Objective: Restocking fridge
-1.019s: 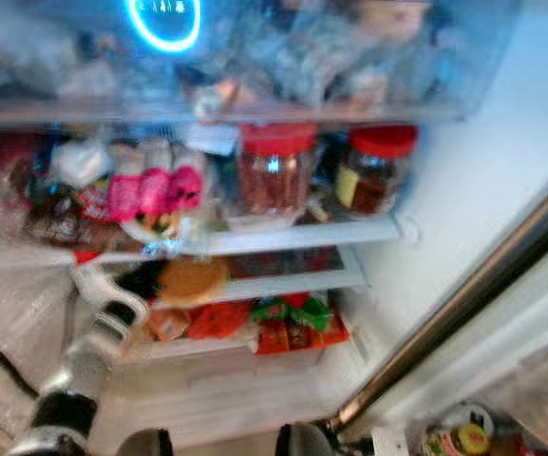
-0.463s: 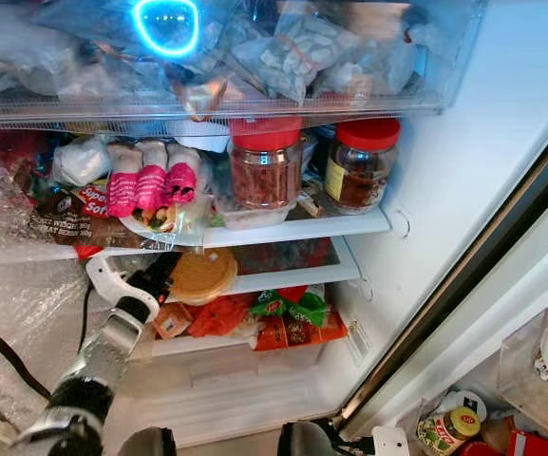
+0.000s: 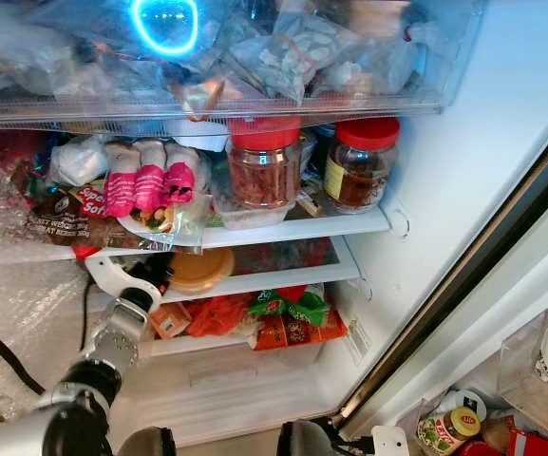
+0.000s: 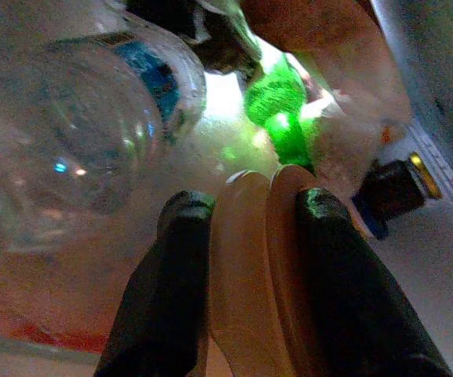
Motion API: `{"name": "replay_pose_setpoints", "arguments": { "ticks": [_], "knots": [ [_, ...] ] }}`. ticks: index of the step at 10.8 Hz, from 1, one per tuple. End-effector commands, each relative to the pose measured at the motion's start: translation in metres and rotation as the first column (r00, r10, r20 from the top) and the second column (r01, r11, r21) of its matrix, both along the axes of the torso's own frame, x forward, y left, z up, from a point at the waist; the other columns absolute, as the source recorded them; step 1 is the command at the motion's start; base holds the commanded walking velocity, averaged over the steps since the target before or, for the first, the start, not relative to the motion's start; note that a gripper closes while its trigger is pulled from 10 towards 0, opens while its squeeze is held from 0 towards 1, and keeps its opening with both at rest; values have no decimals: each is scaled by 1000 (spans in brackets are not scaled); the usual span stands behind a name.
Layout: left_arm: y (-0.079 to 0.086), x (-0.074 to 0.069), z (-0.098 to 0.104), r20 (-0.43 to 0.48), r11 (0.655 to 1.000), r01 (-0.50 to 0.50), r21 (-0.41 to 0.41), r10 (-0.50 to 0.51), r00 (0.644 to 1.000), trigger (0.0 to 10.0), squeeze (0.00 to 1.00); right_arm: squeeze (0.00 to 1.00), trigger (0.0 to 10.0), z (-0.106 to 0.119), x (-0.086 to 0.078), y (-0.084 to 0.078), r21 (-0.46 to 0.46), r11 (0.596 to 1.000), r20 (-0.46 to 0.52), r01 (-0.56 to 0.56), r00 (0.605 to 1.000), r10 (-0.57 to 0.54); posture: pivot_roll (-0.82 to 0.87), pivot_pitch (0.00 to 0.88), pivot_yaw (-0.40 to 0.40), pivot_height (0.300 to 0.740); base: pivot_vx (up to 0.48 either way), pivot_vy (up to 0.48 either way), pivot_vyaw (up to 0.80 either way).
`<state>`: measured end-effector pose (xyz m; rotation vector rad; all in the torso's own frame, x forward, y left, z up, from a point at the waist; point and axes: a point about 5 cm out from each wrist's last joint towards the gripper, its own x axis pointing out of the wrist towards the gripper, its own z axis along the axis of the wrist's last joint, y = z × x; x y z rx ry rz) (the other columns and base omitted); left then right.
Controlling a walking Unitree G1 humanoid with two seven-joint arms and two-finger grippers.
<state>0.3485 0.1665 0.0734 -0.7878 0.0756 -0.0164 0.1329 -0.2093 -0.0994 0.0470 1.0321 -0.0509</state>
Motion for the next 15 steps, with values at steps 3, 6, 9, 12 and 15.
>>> {"name": "replay_pose_setpoints", "arguments": {
  "ticks": [3, 6, 9, 12, 15],
  "knots": [
    [1, 1, -2, -18, 999, -24, 31, 24, 1000, 10000, 0, 0, 10000, -3, -5, 5, 18, 1000, -15, 1, 1000, 0, -110, 47, -89, 637, 0, 0, 0],
    [2, 0, -5, -31, 998, -58, -19, 57, 998, 10000, 733, 0, 10000, -3, -6, 5, 21, 1000, -17, -1, 1000, 2, -109, 52, -89, 637, 0, 0, 0],
    [2, 2, -2, -23, 993, -70, -98, 68, 997, 10000, 698, 0, 10000, -3, -6, 6, 21, 1000, -16, -1, 1000, 1, -109, 52, -88, 637, 0, 0, 0],
    [0, 4, 0, -6, 993, -59, -99, 59, 998, 10000, 722, 0, 10000, -3, -5, 5, 19, 1000, -15, -2, 1000, 3, -106, 46, -90, 637, 0, 0, 0],
    [3, 3, 1, 17, 994, -56, -91, 57, 998, 10000, 710, 0, 10000, -3, -5, 5, 19, 1000, -14, -5, 1000, 5, -103, 42, -90, 637, 0, 0, 0]
  ]
}}
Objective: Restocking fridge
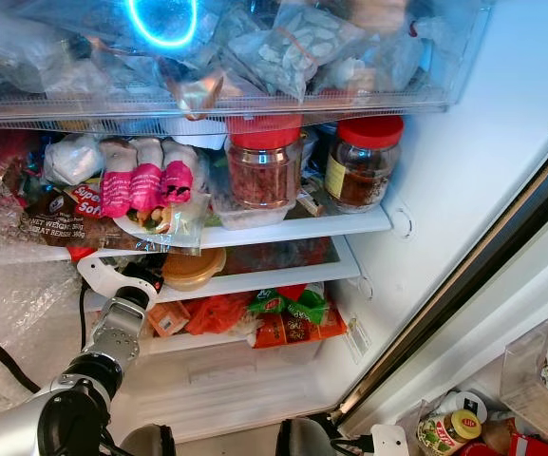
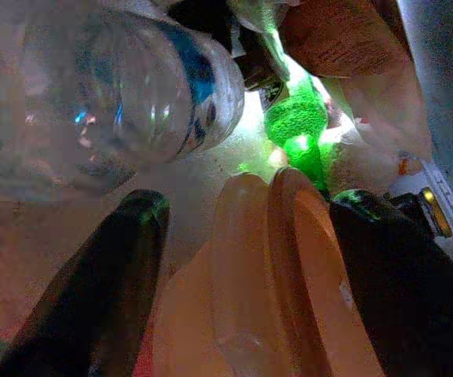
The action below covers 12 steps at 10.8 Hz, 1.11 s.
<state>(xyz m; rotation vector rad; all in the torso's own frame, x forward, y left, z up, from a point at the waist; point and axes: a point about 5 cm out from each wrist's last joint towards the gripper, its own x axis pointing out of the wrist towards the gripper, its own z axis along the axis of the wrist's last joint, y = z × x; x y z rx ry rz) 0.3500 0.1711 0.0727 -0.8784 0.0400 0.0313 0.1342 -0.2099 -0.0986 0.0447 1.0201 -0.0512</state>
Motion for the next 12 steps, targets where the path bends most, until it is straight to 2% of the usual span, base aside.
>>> {"name": "replay_pose_setpoints", "arguments": {
  "ticks": [1, 2, 3, 8, 12],
  "knots": [
    [-2, 2, 4, 24, 1000, 10, 5, -10, 1000, 10000, 702, 0, 10000, -3, -7, 6, 22, 1000, -26, -5, 1000, 5, -102, 41, -90, 637, 0, 0, 0],
    [-3, 3, 8, 61, 999, 28, 21, -29, 998, 10000, 616, 0, 10000, -3, -6, 6, 22, 1000, -26, -5, 1000, 6, -100, 39, -89, 637, 0, 0, 0],
    [-2, 1, 10, 78, 999, 26, 41, -29, 996, 10000, 0, 0, 10000, -3, -6, 6, 23, 1000, -25, -5, 1000, 5, -99, 37, -88, 637, 0, 0, 0],
    [2, -14, 2, 96, 996, 32, 89, -40, 995, 10000, 0, 0, 10000, -3, -6, 7, 25, 1000, -24, -6, 1000, 7, -93, 29, -85, 637, 0, 0, 0],
    [-7, -30, -4, 104, 965, 134, 225, -161, 981, 10000, 0, 0, 10000, -3, -4, 7, 24, 1000, -22, -8, 1000, 9, -93, 30, -86, 637, 0, 0, 0]
  ]
}}
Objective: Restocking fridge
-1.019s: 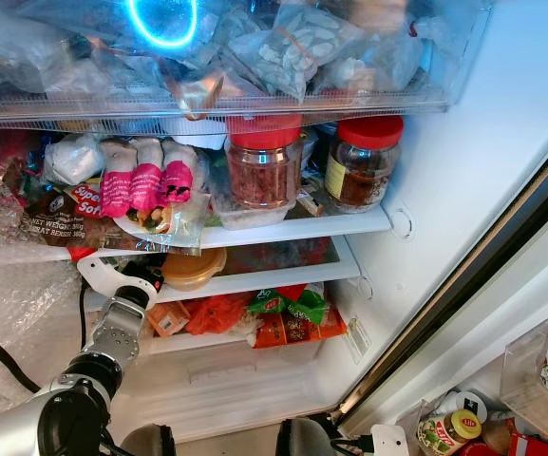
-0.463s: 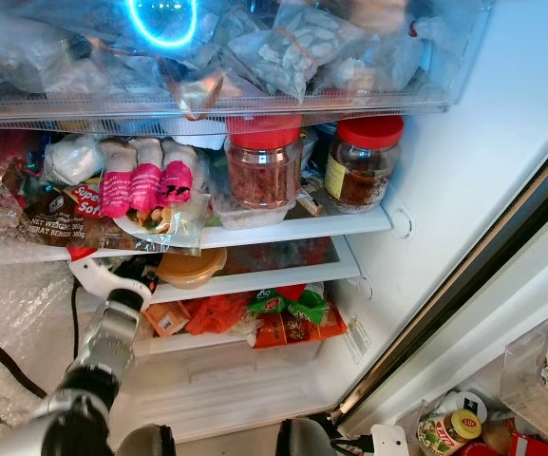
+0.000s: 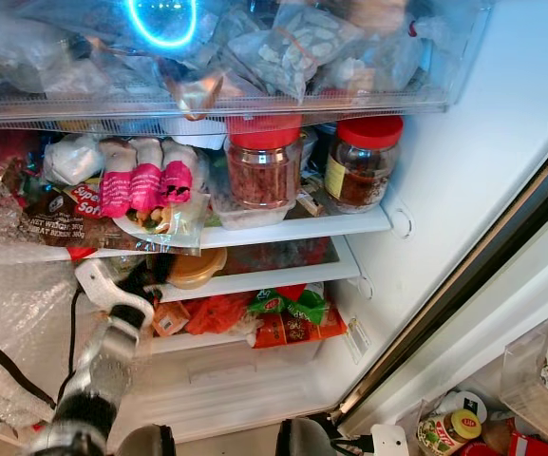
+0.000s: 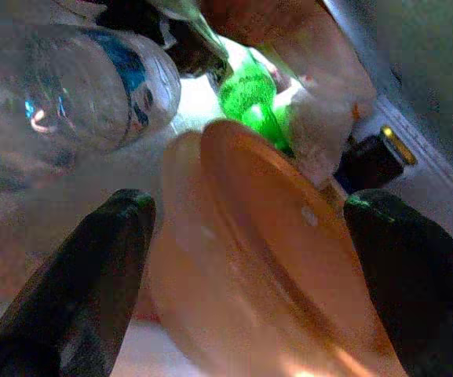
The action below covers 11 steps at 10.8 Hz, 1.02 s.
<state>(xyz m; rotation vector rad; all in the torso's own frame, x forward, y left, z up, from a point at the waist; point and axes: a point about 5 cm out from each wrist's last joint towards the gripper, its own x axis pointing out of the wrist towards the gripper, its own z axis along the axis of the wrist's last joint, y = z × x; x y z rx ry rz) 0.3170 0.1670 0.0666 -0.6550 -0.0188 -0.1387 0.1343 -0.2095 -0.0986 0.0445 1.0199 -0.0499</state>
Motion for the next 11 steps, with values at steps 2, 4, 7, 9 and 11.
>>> {"name": "replay_pose_setpoints", "arguments": {
  "ticks": [2, 4, 7, 9, 11],
  "knots": [
    [-5, -8, 1, 7, 997, 43, 56, -43, 999, 10000, 0, 0, 10000, -3, -4, 6, 23, 1000, -22, -7, 1000, 7, -94, 30, -87, 637, 0, 0, 0],
    [-4, -18, 2, 28, 994, 50, 99, -53, 998, 10000, 0, 0, 10000, -2, -4, 6, 21, 1000, -21, -7, 1000, 7, -93, 30, -88, 637, 0, 0, 0],
    [2, -36, 1, 17, 979, 83, 188, -88, 996, 10000, 0, 0, 10000, -2, -3, 5, 18, 1000, -19, -10, 1000, 10, -90, 35, -91, 637, 0, 0, 0],
    [4, -44, -4, -12, 949, 138, 284, -140, 990, 10000, 0, 0, 10000, -2, -3, 5, 17, 1000, -19, -9, 1000, 9, -88, 36, -93, 637, 0, 0, 0],
    [5, -46, -6, -38, 905, 170, 389, -169, 985, 10000, 0, 0, 10000, -2, -2, 4, 14, 1000, -18, -10, 1000, 10, -87, 35, -96, 637, 0, 0, 0]
  ]
}}
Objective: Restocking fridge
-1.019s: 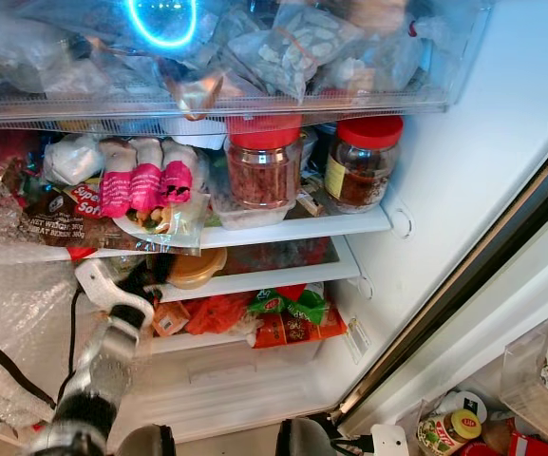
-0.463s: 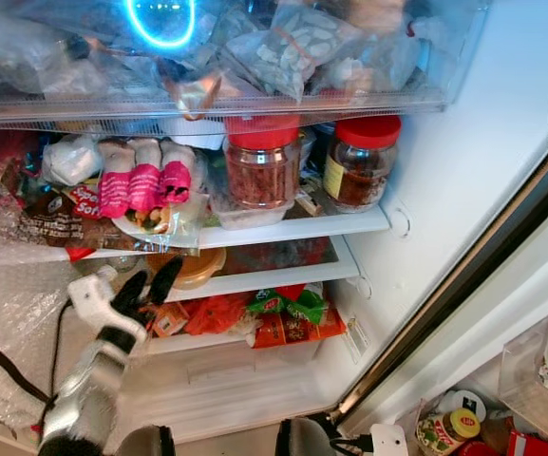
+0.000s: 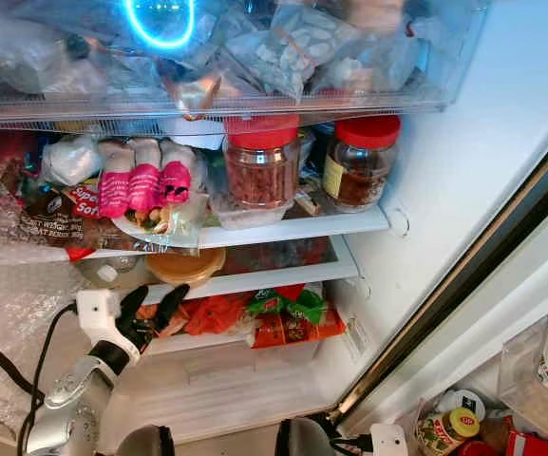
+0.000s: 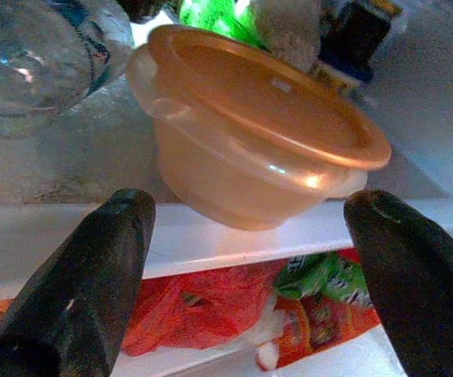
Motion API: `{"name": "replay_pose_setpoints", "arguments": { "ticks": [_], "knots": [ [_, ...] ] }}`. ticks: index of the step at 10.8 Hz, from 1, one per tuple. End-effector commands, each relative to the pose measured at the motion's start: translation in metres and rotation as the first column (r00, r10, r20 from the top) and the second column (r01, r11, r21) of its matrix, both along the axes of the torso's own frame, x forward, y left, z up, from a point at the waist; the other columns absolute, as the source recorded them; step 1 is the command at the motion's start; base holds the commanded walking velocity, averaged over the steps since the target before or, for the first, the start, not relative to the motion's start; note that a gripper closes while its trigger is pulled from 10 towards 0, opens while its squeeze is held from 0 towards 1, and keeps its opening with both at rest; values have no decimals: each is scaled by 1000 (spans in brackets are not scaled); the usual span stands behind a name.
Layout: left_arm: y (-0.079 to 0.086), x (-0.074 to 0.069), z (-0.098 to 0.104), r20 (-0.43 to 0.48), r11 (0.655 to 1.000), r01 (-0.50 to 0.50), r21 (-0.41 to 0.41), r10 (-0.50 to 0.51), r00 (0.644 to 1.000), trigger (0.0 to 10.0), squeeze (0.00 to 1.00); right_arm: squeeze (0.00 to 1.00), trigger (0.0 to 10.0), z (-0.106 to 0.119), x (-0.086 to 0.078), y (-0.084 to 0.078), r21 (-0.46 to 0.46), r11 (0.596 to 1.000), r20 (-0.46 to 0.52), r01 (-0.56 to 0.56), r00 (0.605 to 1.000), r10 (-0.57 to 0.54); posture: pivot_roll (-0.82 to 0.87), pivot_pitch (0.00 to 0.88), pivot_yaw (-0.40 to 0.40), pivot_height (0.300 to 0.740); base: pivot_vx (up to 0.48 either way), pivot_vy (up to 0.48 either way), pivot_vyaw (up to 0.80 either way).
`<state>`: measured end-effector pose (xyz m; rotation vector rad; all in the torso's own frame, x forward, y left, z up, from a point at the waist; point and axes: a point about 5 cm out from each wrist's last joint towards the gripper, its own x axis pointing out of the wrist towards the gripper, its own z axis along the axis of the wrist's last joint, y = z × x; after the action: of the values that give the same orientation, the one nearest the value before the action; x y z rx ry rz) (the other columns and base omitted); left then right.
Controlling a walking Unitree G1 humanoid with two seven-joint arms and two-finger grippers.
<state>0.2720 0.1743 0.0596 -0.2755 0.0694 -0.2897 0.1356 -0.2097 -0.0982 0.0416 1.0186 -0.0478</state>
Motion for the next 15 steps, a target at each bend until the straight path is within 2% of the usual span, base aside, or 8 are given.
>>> {"name": "replay_pose_setpoints", "arguments": {
  "ticks": [1, 5, 11, 15],
  "knots": [
    [-2, 0, 0, 0, 999, 18, 42, -18, 1000, 10000, 0, 0, 10000, -2, -3, 4, 15, 1000, -19, -7, 1000, 7, -86, 35, -96, 637, 0, 0, 0],
    [-5, 13, -4, -12, 990, 1, 142, 1, 1000, 10000, 0, 0, 10000, -2, -2, 3, 13, 1000, -16, -5, 1000, 5, -90, 29, -96, 637, 0, 0, 0],
    [-7, 37, 6, 33, 989, -52, 136, 48, 998, 10000, 0, 0, 10000, -2, -2, 3, 12, 1000, -14, -1, 1000, 2, -93, 24, -93, 637, 0, 0, 0],
    [-13, 46, 6, 34, 990, -55, 127, 51, 998, 10000, 0, 0, 10000, -2, -3, 4, 14, 1000, -16, -4, 1000, 5, -100, 11, -93, 637, 0, 0, 0]
  ]
}}
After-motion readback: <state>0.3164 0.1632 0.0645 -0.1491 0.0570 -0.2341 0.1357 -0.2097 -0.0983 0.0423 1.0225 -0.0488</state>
